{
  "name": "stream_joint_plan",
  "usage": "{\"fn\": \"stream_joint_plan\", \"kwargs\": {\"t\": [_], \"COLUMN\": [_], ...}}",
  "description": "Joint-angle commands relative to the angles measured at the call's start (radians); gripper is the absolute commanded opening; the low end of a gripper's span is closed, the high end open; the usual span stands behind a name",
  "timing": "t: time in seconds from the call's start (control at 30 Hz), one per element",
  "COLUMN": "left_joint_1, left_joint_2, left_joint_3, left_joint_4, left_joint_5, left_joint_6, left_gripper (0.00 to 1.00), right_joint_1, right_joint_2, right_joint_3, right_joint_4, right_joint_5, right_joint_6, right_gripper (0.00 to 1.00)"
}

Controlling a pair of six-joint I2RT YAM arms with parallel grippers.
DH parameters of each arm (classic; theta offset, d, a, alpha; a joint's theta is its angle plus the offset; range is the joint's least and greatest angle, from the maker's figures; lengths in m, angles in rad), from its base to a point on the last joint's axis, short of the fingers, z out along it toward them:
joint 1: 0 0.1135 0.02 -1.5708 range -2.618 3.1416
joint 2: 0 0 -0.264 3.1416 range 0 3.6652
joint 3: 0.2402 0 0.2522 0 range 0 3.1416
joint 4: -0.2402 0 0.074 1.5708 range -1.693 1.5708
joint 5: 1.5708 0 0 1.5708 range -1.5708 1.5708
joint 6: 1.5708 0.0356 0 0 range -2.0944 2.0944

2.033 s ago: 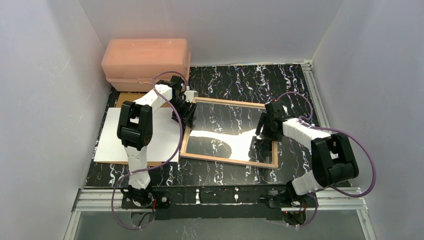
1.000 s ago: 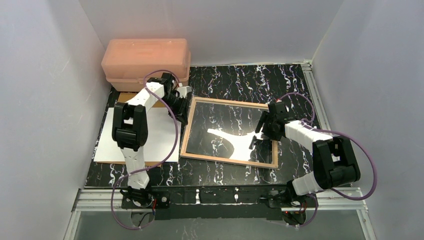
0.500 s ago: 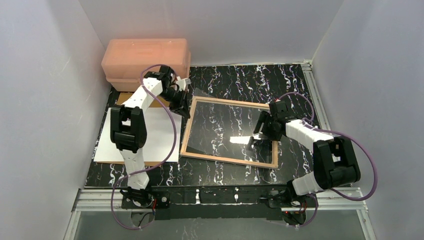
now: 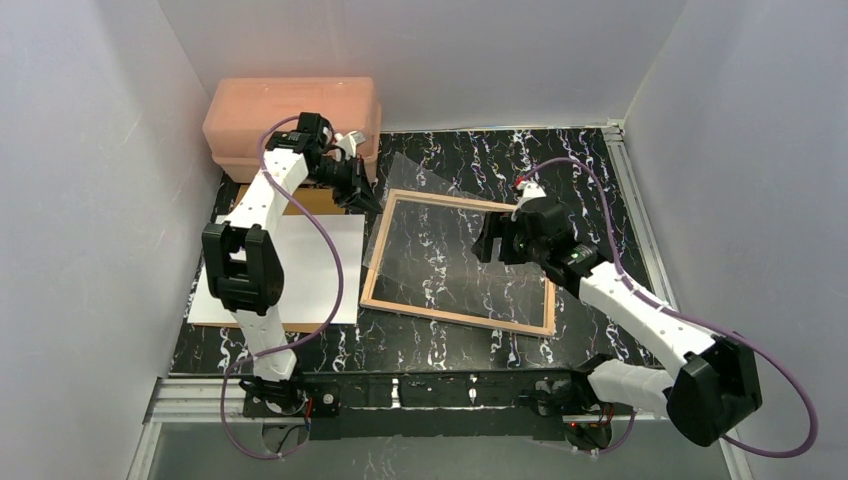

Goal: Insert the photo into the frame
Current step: Pick up the photo frame item at the center of the board.

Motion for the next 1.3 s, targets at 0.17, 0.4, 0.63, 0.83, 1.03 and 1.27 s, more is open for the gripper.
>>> {"fn": "stream_joint_plan", "kwargs": {"t": [0.17, 0.4, 0.63, 0.83, 1.03, 1.27], "left_joint_1": [0.101, 0.122, 0.156, 0.166, 0.205, 0.209], "left_joint_2": [-0.015, -0.018, -0.057, -0.084, -0.129, -0.135], "left_joint_3": [-0.062, -0.083, -0.086, -0.034, -0.08, -0.186], "left_joint_4": [0.027, 0.038, 0.054, 0.062, 0.14, 0.095], "left_joint_5": [0.101, 0.12, 0.145, 0.191, 0.235, 0.234], "left_joint_6": [-0.086, -0.092, -0.09, -0.136, -0.224, -0.135], "left_gripper": [0.0, 0.0, 0.0, 0.0, 0.0, 0.0], "right_joint_1": [0.273, 0.484, 0.482, 0.355, 0.193, 0.09], "right_joint_2": [-0.108, -0.036, -0.068, -0.208, -0.318, -0.201], "right_joint_3": [0.088, 0.108, 0.056, -0.083, -0.156, -0.026], "right_joint_4": [-0.077, -0.123, 0.043, -0.047, -0.09, -0.236], "right_joint_5": [0.034, 0.168, 0.014, 0.097, 0.051, 0.209], "right_joint_6": [-0.168, -0.204, 0.192, 0.431, 0.514, 0.353], "right_gripper": [0.9, 0.87, 0.89, 0.92, 0.9, 0.91]}}
